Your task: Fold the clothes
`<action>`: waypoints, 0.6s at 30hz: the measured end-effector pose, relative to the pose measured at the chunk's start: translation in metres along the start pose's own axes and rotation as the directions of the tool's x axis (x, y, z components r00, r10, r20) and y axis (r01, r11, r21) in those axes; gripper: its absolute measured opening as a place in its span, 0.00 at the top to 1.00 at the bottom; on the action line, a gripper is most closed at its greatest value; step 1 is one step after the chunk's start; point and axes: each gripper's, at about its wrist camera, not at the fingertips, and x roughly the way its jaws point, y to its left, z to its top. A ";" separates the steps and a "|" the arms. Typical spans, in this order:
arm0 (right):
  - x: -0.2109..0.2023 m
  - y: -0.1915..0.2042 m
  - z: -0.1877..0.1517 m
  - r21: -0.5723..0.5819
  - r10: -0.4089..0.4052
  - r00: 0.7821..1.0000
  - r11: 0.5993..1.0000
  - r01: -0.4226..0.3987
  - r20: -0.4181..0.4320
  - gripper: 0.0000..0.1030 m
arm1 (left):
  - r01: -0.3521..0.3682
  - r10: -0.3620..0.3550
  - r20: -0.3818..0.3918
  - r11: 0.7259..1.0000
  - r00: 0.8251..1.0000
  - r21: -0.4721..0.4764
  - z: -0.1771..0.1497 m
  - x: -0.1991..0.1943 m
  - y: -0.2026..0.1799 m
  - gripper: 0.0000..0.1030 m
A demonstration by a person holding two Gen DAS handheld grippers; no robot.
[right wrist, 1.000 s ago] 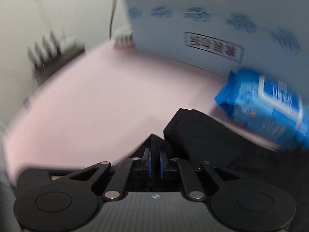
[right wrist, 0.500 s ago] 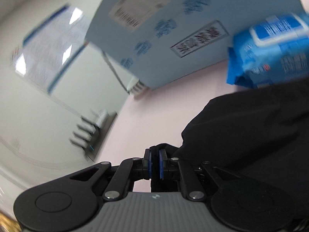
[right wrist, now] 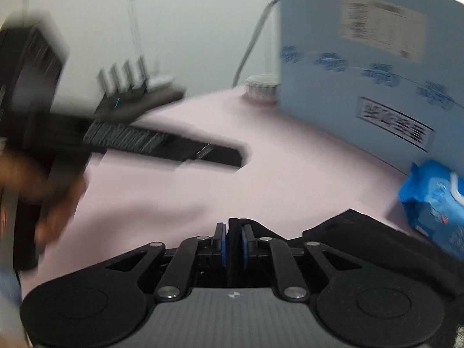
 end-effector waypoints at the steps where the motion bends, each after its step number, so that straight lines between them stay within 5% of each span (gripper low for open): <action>1: -0.010 -0.002 0.003 0.002 0.006 1.000 1.000 -0.006 0.013 0.70 | 0.004 -0.004 -0.007 1.000 1.000 0.004 0.000 0.002 0.000 0.70; 3: -0.035 -0.015 0.009 0.025 0.005 0.999 1.000 -0.006 0.049 0.52 | 0.007 -0.007 -0.032 1.000 0.999 -0.002 -0.004 0.010 0.001 0.69; 8: -0.077 -0.089 0.021 0.301 -0.075 0.991 0.953 0.039 0.110 0.52 | 0.029 -0.033 -0.095 0.999 0.995 -0.045 -0.014 0.031 0.000 0.61; 10: -0.061 -0.124 0.028 0.428 -0.162 0.986 0.894 0.128 0.044 0.53 | 0.041 -0.049 -0.114 0.997 0.992 -0.072 -0.016 0.038 -0.001 0.60; 13: -0.027 -0.145 0.032 0.485 -0.151 0.986 0.858 0.169 -0.076 0.54 | 0.053 -0.066 -0.121 0.993 0.990 -0.106 -0.017 0.040 -0.002 0.60; 16: 0.010 -0.136 0.034 0.447 -0.087 0.982 0.881 0.155 -0.168 0.57 | 0.082 -0.091 -0.085 0.991 0.992 -0.102 -0.013 0.031 -0.003 0.60; 18: 0.029 -0.128 0.036 0.381 -0.120 0.964 0.901 0.206 -0.238 0.60 | 0.108 -0.112 -0.066 0.992 0.992 -0.060 -0.010 0.026 -0.007 0.58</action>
